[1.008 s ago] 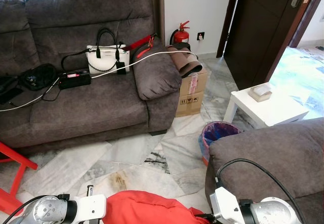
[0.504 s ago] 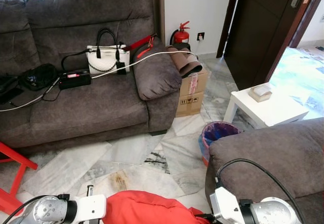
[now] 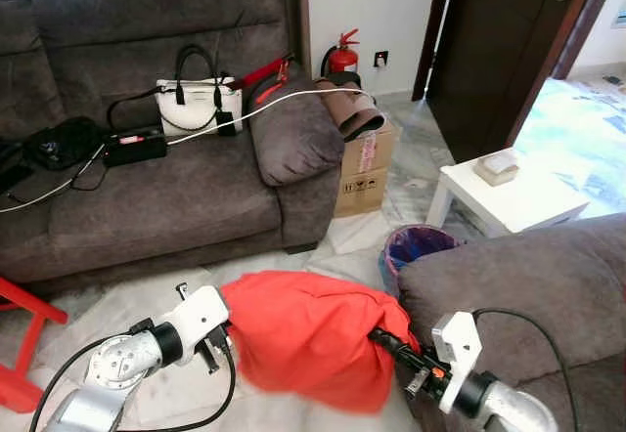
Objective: Move the pillow to the sofa from floor
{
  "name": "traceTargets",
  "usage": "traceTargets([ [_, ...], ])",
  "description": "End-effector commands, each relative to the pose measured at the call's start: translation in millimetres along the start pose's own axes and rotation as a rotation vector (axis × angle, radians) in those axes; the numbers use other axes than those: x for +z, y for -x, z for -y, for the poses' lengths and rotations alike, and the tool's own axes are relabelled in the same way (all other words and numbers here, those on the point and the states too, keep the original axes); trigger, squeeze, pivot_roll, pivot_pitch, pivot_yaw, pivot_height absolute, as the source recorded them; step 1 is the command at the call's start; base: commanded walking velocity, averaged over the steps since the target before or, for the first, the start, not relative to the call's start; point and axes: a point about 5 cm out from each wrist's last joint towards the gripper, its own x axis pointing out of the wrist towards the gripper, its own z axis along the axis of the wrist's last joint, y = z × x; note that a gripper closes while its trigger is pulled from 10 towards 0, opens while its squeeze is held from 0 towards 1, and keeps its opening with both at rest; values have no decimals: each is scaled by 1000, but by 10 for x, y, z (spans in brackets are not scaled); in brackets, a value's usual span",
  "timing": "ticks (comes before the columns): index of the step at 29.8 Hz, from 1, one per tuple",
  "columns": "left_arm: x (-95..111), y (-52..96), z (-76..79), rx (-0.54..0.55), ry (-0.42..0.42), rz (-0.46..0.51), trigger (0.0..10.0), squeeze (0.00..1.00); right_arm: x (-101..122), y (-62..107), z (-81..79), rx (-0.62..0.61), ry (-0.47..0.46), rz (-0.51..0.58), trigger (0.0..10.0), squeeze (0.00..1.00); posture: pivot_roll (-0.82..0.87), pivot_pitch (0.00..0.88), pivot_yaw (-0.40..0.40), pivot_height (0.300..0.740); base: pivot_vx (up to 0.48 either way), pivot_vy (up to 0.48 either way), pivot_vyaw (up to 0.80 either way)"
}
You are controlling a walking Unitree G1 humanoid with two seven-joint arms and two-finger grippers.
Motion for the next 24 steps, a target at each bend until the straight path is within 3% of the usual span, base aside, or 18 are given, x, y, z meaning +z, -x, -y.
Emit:
traceTargets([
  [1,88,-77,61,28,16,45,10000,0,166,-131,15,-38,46,103,10000,0,23,116,68,740,0,0,0],
  [3,67,-96,47,91,41,40,10000,0,149,-142,48,-87,30,112,10000,0,25,117,67,740,0,0,0],
  [5,46,-176,-14,312,148,32,10000,0,67,-166,80,-195,-40,132,10000,0,27,119,67,740,0,0,0],
  [7,56,-198,-23,348,169,35,10000,0,44,-168,76,-212,-53,133,10000,0,29,122,68,740,0,0,0],
  [8,87,-243,-25,399,218,42,10000,0,1,-179,61,-239,-69,134,10000,0,28,124,68,740,0,0,0],
  [16,99,-332,75,446,338,38,10000,0,-82,-213,44,-323,-104,155,10000,0,19,126,74,740,0,0,0],
  [24,122,-284,46,461,312,50,10000,0,-85,-196,126,-416,-94,162,10000,0,24,122,73,740,0,0,0],
])
